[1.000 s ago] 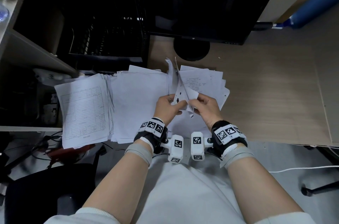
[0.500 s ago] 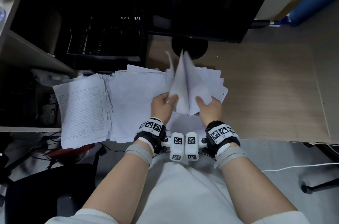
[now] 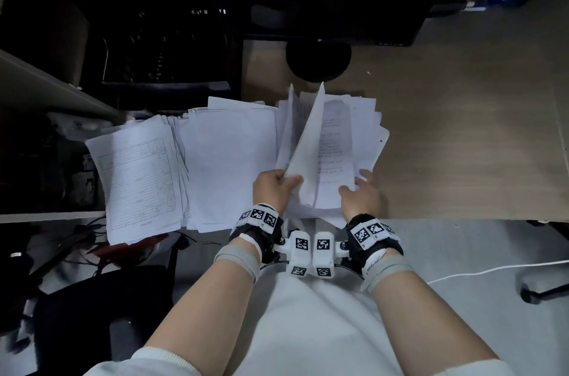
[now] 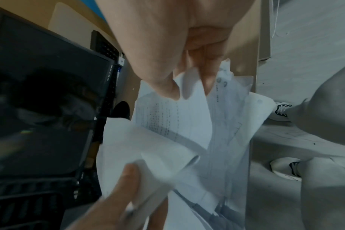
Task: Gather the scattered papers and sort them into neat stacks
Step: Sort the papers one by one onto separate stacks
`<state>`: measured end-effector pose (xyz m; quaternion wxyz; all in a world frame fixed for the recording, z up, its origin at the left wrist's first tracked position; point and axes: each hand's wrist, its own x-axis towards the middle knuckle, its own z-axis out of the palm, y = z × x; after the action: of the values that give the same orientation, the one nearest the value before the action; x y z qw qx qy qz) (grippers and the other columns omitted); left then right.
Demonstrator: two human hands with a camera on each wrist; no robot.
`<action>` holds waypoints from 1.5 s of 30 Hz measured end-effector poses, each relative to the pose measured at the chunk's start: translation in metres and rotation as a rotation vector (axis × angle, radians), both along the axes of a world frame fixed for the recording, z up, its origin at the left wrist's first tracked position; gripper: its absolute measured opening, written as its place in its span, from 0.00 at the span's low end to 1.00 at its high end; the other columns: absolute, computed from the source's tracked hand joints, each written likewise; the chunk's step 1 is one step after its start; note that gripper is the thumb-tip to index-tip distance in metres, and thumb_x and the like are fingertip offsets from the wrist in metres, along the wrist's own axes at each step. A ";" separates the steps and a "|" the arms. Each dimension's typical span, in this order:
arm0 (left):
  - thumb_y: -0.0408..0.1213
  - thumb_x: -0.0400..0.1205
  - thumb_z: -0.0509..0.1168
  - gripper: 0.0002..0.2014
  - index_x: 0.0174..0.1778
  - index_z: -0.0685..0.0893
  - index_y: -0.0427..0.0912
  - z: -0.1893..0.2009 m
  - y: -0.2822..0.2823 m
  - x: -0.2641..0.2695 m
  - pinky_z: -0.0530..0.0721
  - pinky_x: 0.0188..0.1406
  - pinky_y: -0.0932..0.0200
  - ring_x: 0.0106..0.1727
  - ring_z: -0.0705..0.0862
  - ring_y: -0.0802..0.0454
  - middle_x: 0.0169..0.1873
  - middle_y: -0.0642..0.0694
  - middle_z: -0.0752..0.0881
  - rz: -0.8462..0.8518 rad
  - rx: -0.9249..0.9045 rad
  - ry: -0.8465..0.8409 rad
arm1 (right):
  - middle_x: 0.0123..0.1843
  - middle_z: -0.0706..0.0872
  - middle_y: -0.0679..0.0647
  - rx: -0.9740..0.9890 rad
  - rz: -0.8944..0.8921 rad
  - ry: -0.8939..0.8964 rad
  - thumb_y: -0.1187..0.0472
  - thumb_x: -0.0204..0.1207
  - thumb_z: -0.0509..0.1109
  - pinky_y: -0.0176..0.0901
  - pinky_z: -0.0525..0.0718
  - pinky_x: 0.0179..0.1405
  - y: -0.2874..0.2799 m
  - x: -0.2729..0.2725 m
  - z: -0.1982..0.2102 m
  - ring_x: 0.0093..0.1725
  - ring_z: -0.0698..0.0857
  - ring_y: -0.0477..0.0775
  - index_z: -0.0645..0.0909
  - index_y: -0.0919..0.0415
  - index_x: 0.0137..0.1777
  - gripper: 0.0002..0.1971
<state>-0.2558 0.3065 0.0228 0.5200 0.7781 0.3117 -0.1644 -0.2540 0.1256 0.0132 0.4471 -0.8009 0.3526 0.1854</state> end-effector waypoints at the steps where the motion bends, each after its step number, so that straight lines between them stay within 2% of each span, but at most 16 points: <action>1: 0.47 0.75 0.79 0.11 0.43 0.94 0.42 -0.003 -0.003 0.000 0.91 0.46 0.50 0.40 0.91 0.44 0.35 0.44 0.92 -0.006 0.018 0.009 | 0.75 0.78 0.49 -0.053 0.043 -0.067 0.61 0.73 0.73 0.50 0.80 0.65 0.001 -0.002 0.000 0.67 0.79 0.54 0.69 0.47 0.76 0.32; 4: 0.52 0.76 0.76 0.19 0.36 0.90 0.36 -0.013 -0.012 0.000 0.87 0.40 0.51 0.35 0.87 0.41 0.31 0.37 0.89 -0.069 0.040 0.047 | 0.72 0.77 0.45 -0.036 0.265 -0.243 0.56 0.73 0.75 0.47 0.72 0.75 0.007 -0.002 -0.002 0.73 0.71 0.49 0.73 0.43 0.76 0.30; 8: 0.62 0.79 0.67 0.26 0.34 0.90 0.40 -0.019 -0.026 -0.002 0.92 0.46 0.40 0.38 0.88 0.45 0.29 0.47 0.85 -0.053 -0.189 0.037 | 0.67 0.84 0.42 0.413 0.260 -0.128 0.57 0.80 0.73 0.47 0.81 0.70 0.010 0.004 -0.004 0.65 0.83 0.43 0.79 0.49 0.73 0.22; 13: 0.49 0.88 0.65 0.21 0.38 0.91 0.38 -0.016 -0.032 0.002 0.91 0.54 0.39 0.45 0.91 0.43 0.35 0.44 0.91 -0.030 -0.345 0.035 | 0.68 0.85 0.45 0.585 0.234 -0.085 0.63 0.74 0.79 0.41 0.84 0.65 -0.002 0.010 -0.002 0.67 0.84 0.44 0.78 0.54 0.75 0.29; 16: 0.49 0.86 0.68 0.20 0.45 0.92 0.34 -0.016 -0.034 0.004 0.89 0.58 0.35 0.45 0.90 0.46 0.36 0.43 0.91 -0.037 -0.362 0.028 | 0.65 0.86 0.42 0.610 0.250 -0.074 0.62 0.70 0.82 0.39 0.83 0.65 -0.007 0.015 0.005 0.66 0.84 0.40 0.79 0.53 0.74 0.31; 19: 0.49 0.85 0.70 0.19 0.50 0.93 0.34 -0.012 -0.035 0.006 0.91 0.57 0.43 0.50 0.92 0.42 0.41 0.38 0.93 0.004 -0.397 0.015 | 0.65 0.86 0.41 0.604 0.278 -0.073 0.61 0.69 0.83 0.38 0.81 0.68 -0.011 0.017 0.008 0.65 0.84 0.38 0.80 0.51 0.73 0.31; 24: 0.40 0.86 0.70 0.13 0.50 0.91 0.31 -0.013 -0.035 0.010 0.92 0.49 0.50 0.41 0.90 0.51 0.36 0.43 0.92 0.021 -0.395 -0.003 | 0.62 0.86 0.40 0.611 0.251 -0.054 0.67 0.71 0.81 0.34 0.81 0.64 -0.013 0.023 0.011 0.62 0.84 0.35 0.79 0.54 0.73 0.29; 26: 0.34 0.84 0.72 0.09 0.45 0.91 0.30 -0.014 -0.036 0.011 0.93 0.47 0.47 0.38 0.87 0.51 0.33 0.44 0.89 0.020 -0.352 -0.022 | 0.60 0.87 0.43 0.590 0.213 -0.023 0.71 0.76 0.75 0.36 0.86 0.58 -0.012 0.025 0.008 0.58 0.86 0.38 0.80 0.55 0.70 0.23; 29: 0.34 0.80 0.73 0.08 0.35 0.90 0.37 -0.022 -0.033 0.013 0.92 0.46 0.45 0.37 0.85 0.48 0.31 0.46 0.88 0.056 -0.236 -0.015 | 0.54 0.91 0.60 0.379 0.136 0.018 0.66 0.82 0.66 0.40 0.90 0.38 -0.017 0.023 -0.001 0.47 0.92 0.54 0.85 0.65 0.58 0.09; 31: 0.40 0.77 0.73 0.09 0.33 0.90 0.41 -0.029 -0.026 0.012 0.93 0.46 0.46 0.40 0.86 0.44 0.31 0.48 0.88 0.143 -0.176 0.016 | 0.51 0.90 0.61 0.208 0.055 0.074 0.59 0.84 0.63 0.32 0.84 0.26 -0.027 0.021 -0.009 0.34 0.90 0.49 0.85 0.67 0.52 0.12; 33: 0.46 0.75 0.71 0.09 0.35 0.90 0.45 -0.035 -0.020 0.011 0.93 0.46 0.47 0.41 0.86 0.45 0.32 0.51 0.88 0.185 -0.110 0.042 | 0.46 0.88 0.55 0.154 0.001 0.136 0.61 0.85 0.62 0.26 0.73 0.15 -0.038 0.021 -0.015 0.27 0.84 0.43 0.84 0.67 0.49 0.12; 35: 0.46 0.76 0.70 0.09 0.39 0.91 0.45 -0.038 -0.017 0.008 0.92 0.44 0.53 0.42 0.86 0.46 0.33 0.52 0.87 0.166 -0.077 0.046 | 0.38 0.84 0.55 0.129 0.048 0.184 0.63 0.84 0.62 0.27 0.67 0.11 -0.039 0.022 -0.016 0.20 0.79 0.41 0.81 0.69 0.46 0.11; 38: 0.49 0.75 0.71 0.11 0.37 0.91 0.45 -0.036 -0.021 0.008 0.93 0.46 0.44 0.45 0.87 0.41 0.34 0.49 0.87 0.177 -0.119 0.035 | 0.39 0.84 0.58 0.115 0.088 0.193 0.63 0.82 0.62 0.29 0.69 0.12 -0.034 0.027 -0.019 0.27 0.82 0.49 0.81 0.69 0.45 0.11; 41: 0.59 0.81 0.68 0.20 0.27 0.86 0.52 -0.033 -0.024 0.012 0.93 0.45 0.45 0.37 0.85 0.43 0.28 0.53 0.84 0.179 -0.169 0.072 | 0.43 0.86 0.55 0.083 0.119 0.216 0.62 0.80 0.62 0.36 0.71 0.19 -0.034 0.030 -0.019 0.40 0.86 0.59 0.81 0.62 0.44 0.08; 43: 0.60 0.85 0.63 0.20 0.43 0.93 0.51 -0.031 -0.024 0.012 0.93 0.46 0.46 0.48 0.89 0.48 0.44 0.53 0.92 0.180 -0.199 0.083 | 0.52 0.88 0.56 0.062 0.133 0.226 0.61 0.80 0.62 0.37 0.70 0.25 -0.037 0.030 -0.021 0.45 0.87 0.60 0.84 0.60 0.53 0.10; 45: 0.54 0.85 0.65 0.15 0.47 0.94 0.50 -0.033 -0.023 0.012 0.93 0.49 0.44 0.50 0.90 0.48 0.49 0.50 0.93 0.113 -0.126 0.083 | 0.56 0.89 0.56 0.033 0.125 0.236 0.56 0.82 0.61 0.38 0.74 0.32 -0.040 0.030 -0.021 0.50 0.88 0.61 0.83 0.57 0.61 0.14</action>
<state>-0.2442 0.2833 -0.0103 0.5630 0.7175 0.3655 -0.1859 -0.2241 0.0858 -0.0076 0.4032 -0.7866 0.3489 0.3114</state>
